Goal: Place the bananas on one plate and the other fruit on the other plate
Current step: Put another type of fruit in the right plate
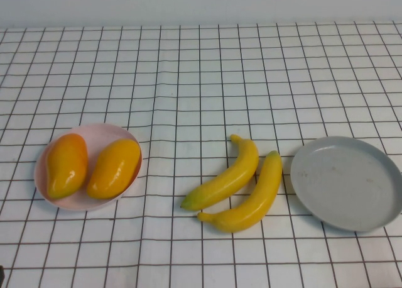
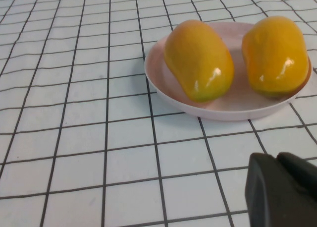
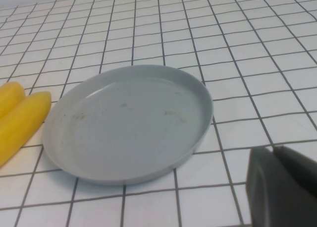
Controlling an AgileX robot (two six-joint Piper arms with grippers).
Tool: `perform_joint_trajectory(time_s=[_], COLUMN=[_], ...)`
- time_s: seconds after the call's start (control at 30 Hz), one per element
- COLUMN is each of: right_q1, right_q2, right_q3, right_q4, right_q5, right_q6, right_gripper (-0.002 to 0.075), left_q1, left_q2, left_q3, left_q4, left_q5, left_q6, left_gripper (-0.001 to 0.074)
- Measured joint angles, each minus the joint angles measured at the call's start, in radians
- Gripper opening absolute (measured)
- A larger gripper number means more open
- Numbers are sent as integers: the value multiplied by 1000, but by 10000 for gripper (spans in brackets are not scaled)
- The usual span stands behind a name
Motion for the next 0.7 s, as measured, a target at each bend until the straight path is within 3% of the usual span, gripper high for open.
perform_joint_trajectory(time_s=[0.37, 0.47, 0.6, 0.7], right_q1=[0, 0, 0, 0], right_q2=[0, 0, 0, 0], right_q3=[0, 0, 0, 0], right_q4=[26, 283, 807, 951], right_q5=[-2, -21, -41, -79], right_q6=[0, 22, 40, 5], right_gripper=[-16, -16, -16, -16], left_q1=[0, 0, 0, 0], left_q2=[0, 0, 0, 0], left_q3=[0, 0, 0, 0], left_q4=[0, 0, 0, 0], left_q5=[0, 0, 0, 0], left_q6=[0, 0, 0, 0], left_gripper=[-3, -3, -3, -3])
